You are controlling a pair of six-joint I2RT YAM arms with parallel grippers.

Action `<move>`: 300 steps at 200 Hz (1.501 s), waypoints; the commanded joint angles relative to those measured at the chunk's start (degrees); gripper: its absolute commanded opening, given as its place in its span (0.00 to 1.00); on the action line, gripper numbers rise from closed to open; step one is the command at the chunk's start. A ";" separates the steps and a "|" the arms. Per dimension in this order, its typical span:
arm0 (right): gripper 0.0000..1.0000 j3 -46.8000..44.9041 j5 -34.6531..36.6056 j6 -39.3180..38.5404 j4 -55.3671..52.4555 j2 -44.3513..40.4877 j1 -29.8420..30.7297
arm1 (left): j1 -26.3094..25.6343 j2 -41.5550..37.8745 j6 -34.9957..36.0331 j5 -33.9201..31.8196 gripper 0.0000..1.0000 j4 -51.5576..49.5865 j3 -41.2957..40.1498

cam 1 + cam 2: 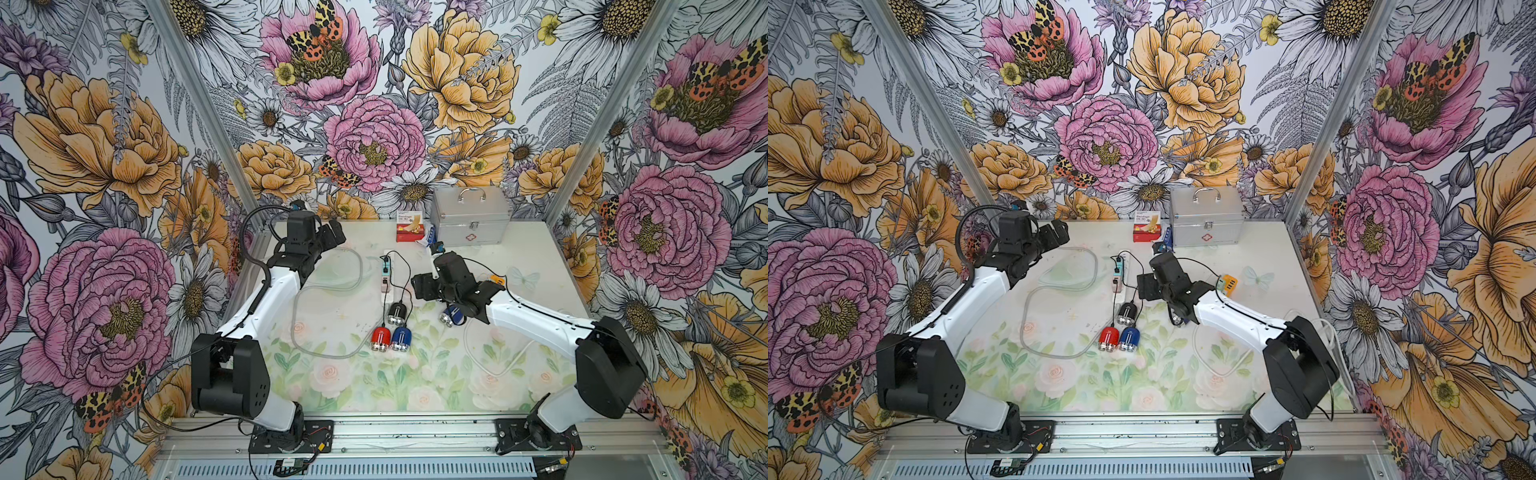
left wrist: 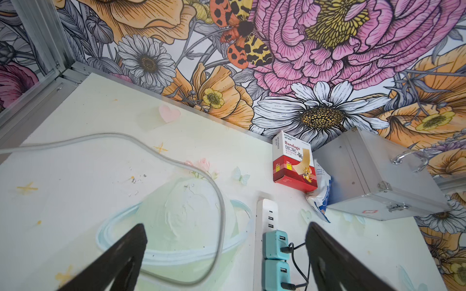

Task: Unplug the electric shaver
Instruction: Move the socket to the center of the board.

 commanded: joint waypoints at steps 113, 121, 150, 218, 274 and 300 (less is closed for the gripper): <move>0.99 20.47 -1.61 5.08 -6.75 20.39 3.82 | 2.98 -4.30 -4.85 0.49 0.99 -6.55 -0.66; 0.98 21.45 -1.48 5.14 -7.35 21.30 3.76 | 3.08 -4.32 -4.89 0.62 0.98 -6.80 -0.56; 0.94 25.59 -0.32 5.53 -10.33 24.86 3.86 | 3.17 -4.13 -4.81 0.90 0.99 -7.17 -0.13; 0.72 30.50 -2.29 3.74 -12.95 29.13 4.09 | 3.76 -3.60 -4.63 0.80 0.98 -8.17 0.75; 0.59 32.23 -4.16 1.66 -14.60 30.85 4.10 | 2.23 -1.18 -5.30 -0.25 0.98 -10.91 5.43; 0.56 32.58 -4.95 1.64 -15.32 31.74 4.15 | 0.74 -0.02 -5.41 -1.72 0.98 -11.96 7.54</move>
